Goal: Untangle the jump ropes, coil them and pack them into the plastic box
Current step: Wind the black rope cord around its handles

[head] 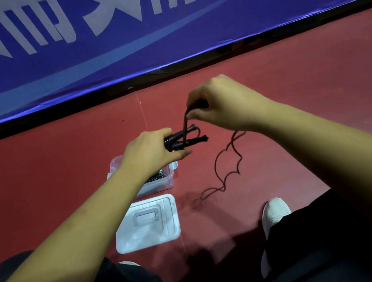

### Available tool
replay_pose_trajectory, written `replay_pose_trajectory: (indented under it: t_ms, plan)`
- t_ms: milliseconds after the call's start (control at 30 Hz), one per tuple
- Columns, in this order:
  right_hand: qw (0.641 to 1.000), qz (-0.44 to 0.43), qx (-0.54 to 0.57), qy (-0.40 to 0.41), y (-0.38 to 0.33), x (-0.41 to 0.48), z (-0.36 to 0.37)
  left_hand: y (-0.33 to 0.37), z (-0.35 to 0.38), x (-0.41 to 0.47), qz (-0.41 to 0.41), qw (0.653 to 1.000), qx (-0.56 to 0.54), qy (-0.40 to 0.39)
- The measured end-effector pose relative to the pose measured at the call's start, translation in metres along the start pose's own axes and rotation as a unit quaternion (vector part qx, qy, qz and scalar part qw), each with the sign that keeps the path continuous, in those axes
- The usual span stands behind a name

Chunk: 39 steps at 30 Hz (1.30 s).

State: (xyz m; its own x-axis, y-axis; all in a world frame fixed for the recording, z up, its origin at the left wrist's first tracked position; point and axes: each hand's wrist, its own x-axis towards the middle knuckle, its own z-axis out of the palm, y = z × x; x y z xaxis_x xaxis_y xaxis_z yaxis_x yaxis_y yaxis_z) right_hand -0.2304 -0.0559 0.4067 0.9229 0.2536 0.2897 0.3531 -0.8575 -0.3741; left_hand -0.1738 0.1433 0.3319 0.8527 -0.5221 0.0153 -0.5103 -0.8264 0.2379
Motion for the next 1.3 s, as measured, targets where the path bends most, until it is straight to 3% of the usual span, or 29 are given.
replay_pose_trajectory:
  t_ms: [267,433,533,700,767,967,1200,1300]
  plan:
    - [0.999,0.028,0.018,0.033,0.026,0.003,-0.001,0.013,-0.003,-0.005,0.156,0.971,-0.111,-0.141]
    - [0.995,0.080,0.051,0.001,0.045,0.005,0.006,0.020,-0.009,-0.013,0.184,0.957,-0.201,-0.098]
    - [0.990,0.107,0.072,-0.055,0.053,0.005,0.012,0.016,-0.014,-0.014,0.150,0.941,-0.292,-0.076]
    - [0.970,0.136,0.167,-0.110,0.046,0.004,0.017,0.014,-0.026,-0.016,0.139,0.852,-0.503,-0.046]
    - [0.958,0.144,0.211,-0.134,0.044,0.003,0.018,0.011,-0.028,-0.014,0.116,0.833,-0.540,-0.027]
    - [0.918,0.149,0.324,-0.171,0.023,-0.004,0.023,0.005,-0.035,-0.008,0.044,0.823,-0.566,0.025]
    - [0.960,0.150,0.216,-0.096,0.018,-0.005,0.019,-0.008,-0.040,-0.001,-0.017,0.833,-0.545,0.095]
    - [0.968,0.148,0.170,-0.106,0.017,-0.007,0.018,-0.014,-0.043,0.002,-0.045,0.828,-0.550,0.104]
